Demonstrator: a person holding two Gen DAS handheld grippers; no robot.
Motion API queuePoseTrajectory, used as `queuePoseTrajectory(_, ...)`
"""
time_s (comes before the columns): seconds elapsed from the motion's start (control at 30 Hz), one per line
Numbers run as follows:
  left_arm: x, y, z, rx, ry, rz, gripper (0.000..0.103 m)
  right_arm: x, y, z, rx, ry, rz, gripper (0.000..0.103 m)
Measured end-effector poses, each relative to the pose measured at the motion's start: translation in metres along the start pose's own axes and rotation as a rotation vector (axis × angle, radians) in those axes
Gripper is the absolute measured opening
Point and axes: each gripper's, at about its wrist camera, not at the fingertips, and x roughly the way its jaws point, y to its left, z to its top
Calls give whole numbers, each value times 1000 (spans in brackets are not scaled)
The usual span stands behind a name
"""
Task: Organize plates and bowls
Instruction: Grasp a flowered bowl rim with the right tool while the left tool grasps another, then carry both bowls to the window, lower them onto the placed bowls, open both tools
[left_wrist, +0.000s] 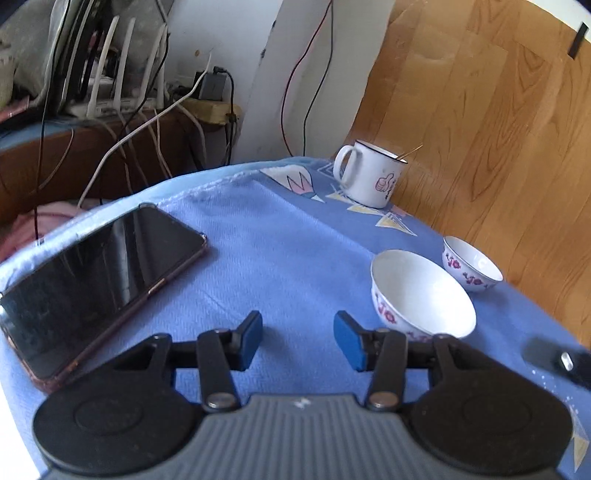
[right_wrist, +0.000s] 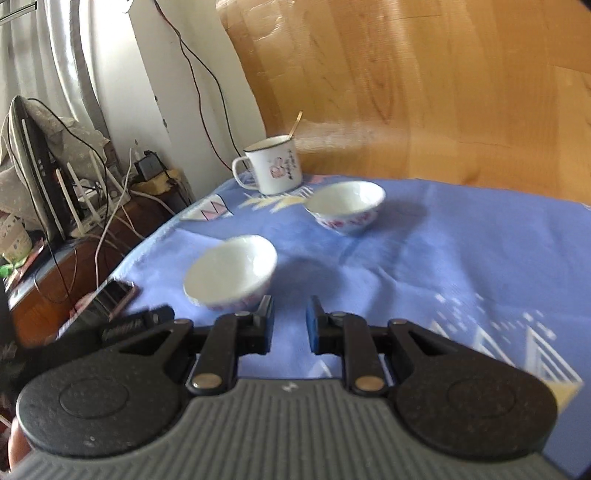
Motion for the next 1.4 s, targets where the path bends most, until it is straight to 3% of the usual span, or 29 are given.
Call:
queuePoseTrajectory(0.3,3,3,-1,-9,-5,-17,44,71,-1,24,57,114,-36,23)
queuePoseTrajectory(0.33,3,3,-1,-11,-4,-19,44,77,-4,24,68,137,-33,21)
queuePoseTrajectory(0.37,3,4,0,-20,1,-33,44,79,-6,23,82,150,-19,10)
queuePoseTrajectory(0.43,2,9,3,-69,22,-107,45,76,-7,21,88,152,-12,9)
queuePoseTrajectory(0.5,0,11,10,-115,33,-177,45,72,-2,19,60,139,-5,8)
queuePoseTrajectory(0.67,7,-7,36,-66,10,-152,42,69,1,17,28,117,-18,8)
queuePoseTrajectory(0.73,21,-11,41,-50,58,-107,38,70,-1,17,39,114,-16,8)
queuePoseTrajectory(0.83,34,-12,38,-58,117,-142,26,68,0,16,28,102,-9,8)
queuePoseTrajectory(0.9,37,-19,31,-38,156,-165,25,68,2,13,3,90,-11,8)
queuePoseTrajectory(0.97,35,-27,24,-7,157,-161,22,67,2,12,-9,85,-8,8)
queuePoseTrajectory(1.0,35,-31,21,7,154,-168,15,66,1,11,-10,84,-3,8)
queuePoseTrajectory(1.1,33,-31,18,-9,156,-146,10,58,1,10,2,84,11,7)
queuePoseTrajectory(1.2,24,-28,20,-52,166,-184,10,42,-1,8,-6,47,16,7)
queuePoseTrajectory(1.4,-4,-63,17,27,121,-208,10,6,-17,5,-1,-51,-12,8)
